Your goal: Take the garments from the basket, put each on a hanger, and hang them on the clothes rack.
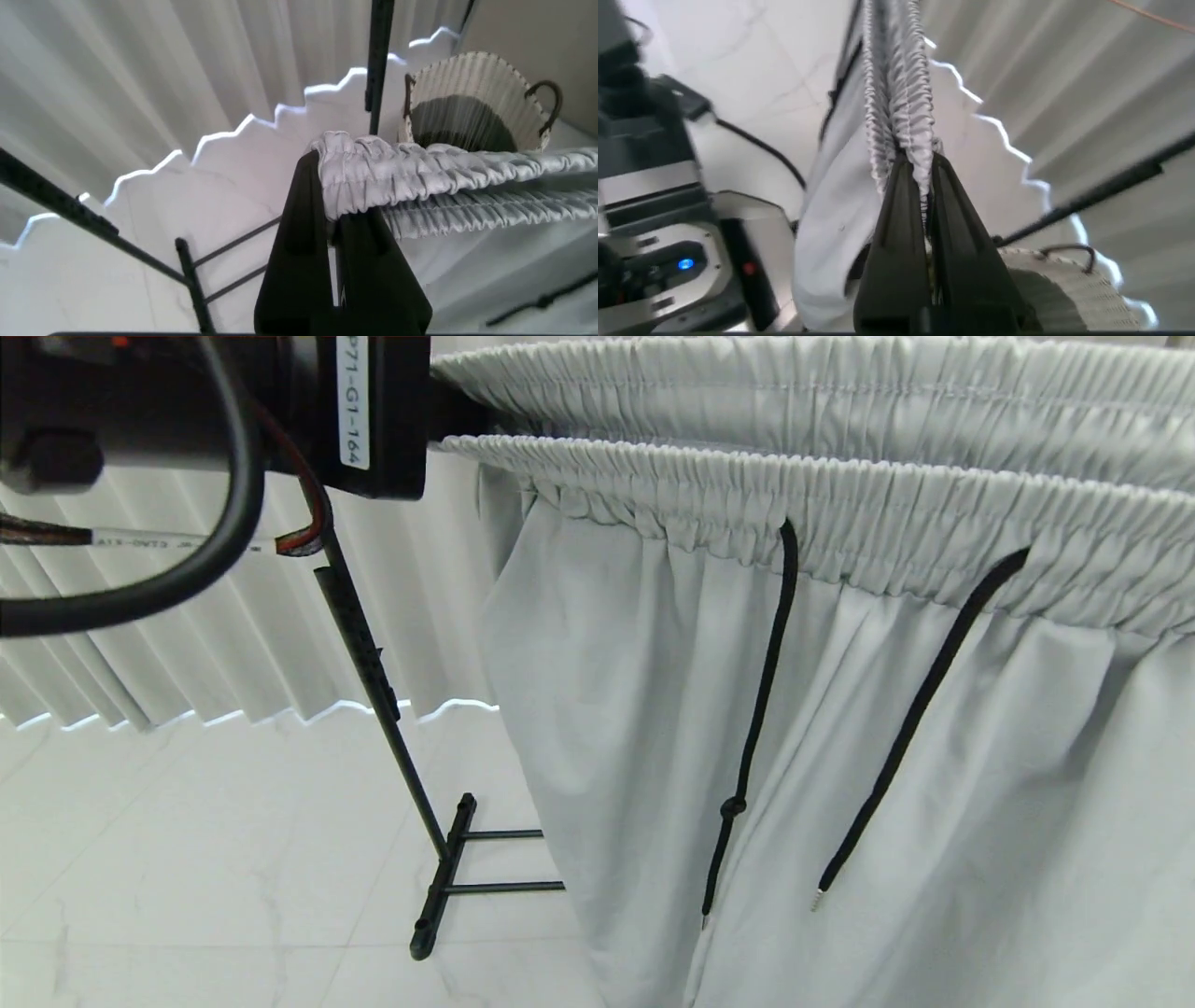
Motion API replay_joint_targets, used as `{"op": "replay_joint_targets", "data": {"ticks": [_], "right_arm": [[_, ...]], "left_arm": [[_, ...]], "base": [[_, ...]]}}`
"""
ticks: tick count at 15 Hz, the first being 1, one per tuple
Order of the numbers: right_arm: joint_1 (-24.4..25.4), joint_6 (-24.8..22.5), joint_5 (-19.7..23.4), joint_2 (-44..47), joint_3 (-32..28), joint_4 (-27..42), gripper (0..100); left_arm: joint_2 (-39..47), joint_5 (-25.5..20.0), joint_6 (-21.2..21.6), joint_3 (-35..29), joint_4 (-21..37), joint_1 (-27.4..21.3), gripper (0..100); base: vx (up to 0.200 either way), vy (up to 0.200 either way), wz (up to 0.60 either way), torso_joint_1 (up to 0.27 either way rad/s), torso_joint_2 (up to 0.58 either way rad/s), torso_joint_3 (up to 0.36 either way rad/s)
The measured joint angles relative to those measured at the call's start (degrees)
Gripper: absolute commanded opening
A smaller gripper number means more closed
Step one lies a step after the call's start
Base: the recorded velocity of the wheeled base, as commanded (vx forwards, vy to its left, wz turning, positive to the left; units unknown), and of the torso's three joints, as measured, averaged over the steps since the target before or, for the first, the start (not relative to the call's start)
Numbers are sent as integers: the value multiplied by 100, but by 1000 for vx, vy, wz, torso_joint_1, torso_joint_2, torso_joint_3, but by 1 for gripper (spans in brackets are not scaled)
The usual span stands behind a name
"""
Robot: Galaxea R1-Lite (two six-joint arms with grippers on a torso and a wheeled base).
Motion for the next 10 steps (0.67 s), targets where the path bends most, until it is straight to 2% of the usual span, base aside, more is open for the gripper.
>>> {"op": "replay_joint_targets", "data": {"ticks": [2, 3, 4, 5, 7, 10], "right_arm": [[9, 4, -384, 41, 66, -156, 0], [6, 17, -692, 79, 143, -464, 0], [-5, 28, -828, 118, 228, -653, 0], [-26, 33, -945, 185, 335, -1125, 0], [-80, 34, -1037, 380, 584, -1940, 0], [-116, 33, -1052, 791, 716, -3010, 0]], "left_arm": [[-121, 2, -46, 52, 189, -5, 0], [-245, 0, -88, 110, 380, -57, 0], [-380, 2, -132, 174, 578, -145, 0], [-557, 2, -219, 271, 919, -274, 0], [-874, 5, -530, 433, 1413, -623, 0], [-1158, 11, -965, 512, 1580, -1286, 0]], "base": [[0, 0, 0, 0, 0, 0], [0, 0, 0, 0, 0, 0], [0, 0, 0, 0, 0, 0], [0, 0, 0, 0, 0, 0], [0, 0, 0, 0, 0, 0], [0, 0, 0, 0, 0, 0]]}}
